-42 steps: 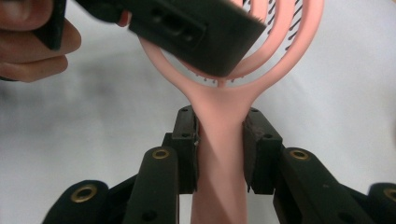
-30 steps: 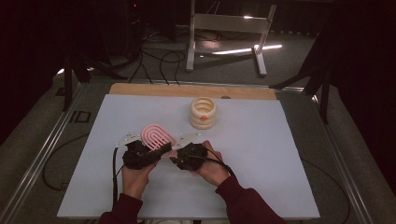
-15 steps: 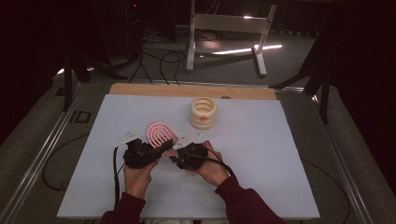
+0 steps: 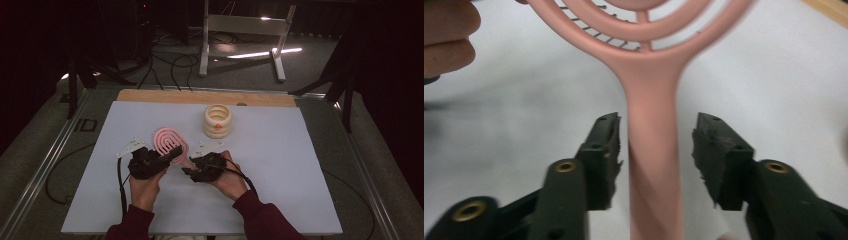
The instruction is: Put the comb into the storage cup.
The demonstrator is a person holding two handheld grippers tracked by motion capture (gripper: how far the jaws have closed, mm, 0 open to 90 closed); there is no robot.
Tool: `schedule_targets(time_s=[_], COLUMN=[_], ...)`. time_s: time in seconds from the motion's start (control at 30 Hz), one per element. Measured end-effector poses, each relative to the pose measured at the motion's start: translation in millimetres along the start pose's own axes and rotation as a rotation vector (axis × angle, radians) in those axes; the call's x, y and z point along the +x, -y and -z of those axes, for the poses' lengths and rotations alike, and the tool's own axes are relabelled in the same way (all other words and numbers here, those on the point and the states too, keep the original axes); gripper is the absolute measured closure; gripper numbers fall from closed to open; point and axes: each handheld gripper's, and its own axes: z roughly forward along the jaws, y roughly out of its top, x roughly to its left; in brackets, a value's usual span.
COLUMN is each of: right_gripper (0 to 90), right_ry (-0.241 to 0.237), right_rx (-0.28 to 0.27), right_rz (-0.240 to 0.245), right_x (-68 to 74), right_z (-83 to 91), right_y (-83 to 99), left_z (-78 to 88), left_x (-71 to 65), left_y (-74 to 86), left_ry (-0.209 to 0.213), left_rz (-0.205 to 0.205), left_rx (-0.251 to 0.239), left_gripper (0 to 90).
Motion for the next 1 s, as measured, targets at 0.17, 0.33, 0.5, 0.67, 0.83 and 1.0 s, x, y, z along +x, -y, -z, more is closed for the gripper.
schedule_targets(time_s=[0.17,0.33,0.5,0.67,0.83,1.0], right_gripper=[40.2,33.4,16.8,8.9,8.5,8.7], right_ry=[0.009,0.026,0.066,0.122,0.178,0.227], right_rx=[-0.038,-0.061,-0.079,-0.11,-0.127,-0.169], right_rz=[-0.029,-0.032,-0.051,-0.065,-0.099,-0.123], right_x=[-4.8,-7.8,-13.0,-19.6,-30.4,-38.0], right_z=[8.0,13.0,23.4,37.6,49.6,65.1], right_y=[3.6,6.4,14.4,23.8,37.6,51.7], left_z=[2.3,4.2,7.0,9.5,12.1,14.3], left_x=[1.2,1.1,1.5,1.6,2.0,2.0], left_y=[-2.9,-6.6,-13.0,-17.0,-21.1,-25.4], left_ry=[-0.005,-0.006,-0.016,-0.018,-0.021,-0.028], left_rz=[0.005,-0.007,-0.016,-0.026,-0.035,-0.04], left_rx=[-0.007,-0.012,-0.013,-0.016,-0.02,-0.024], left_gripper=[64.2,64.2,64.2,64.2,64.2,64.2])
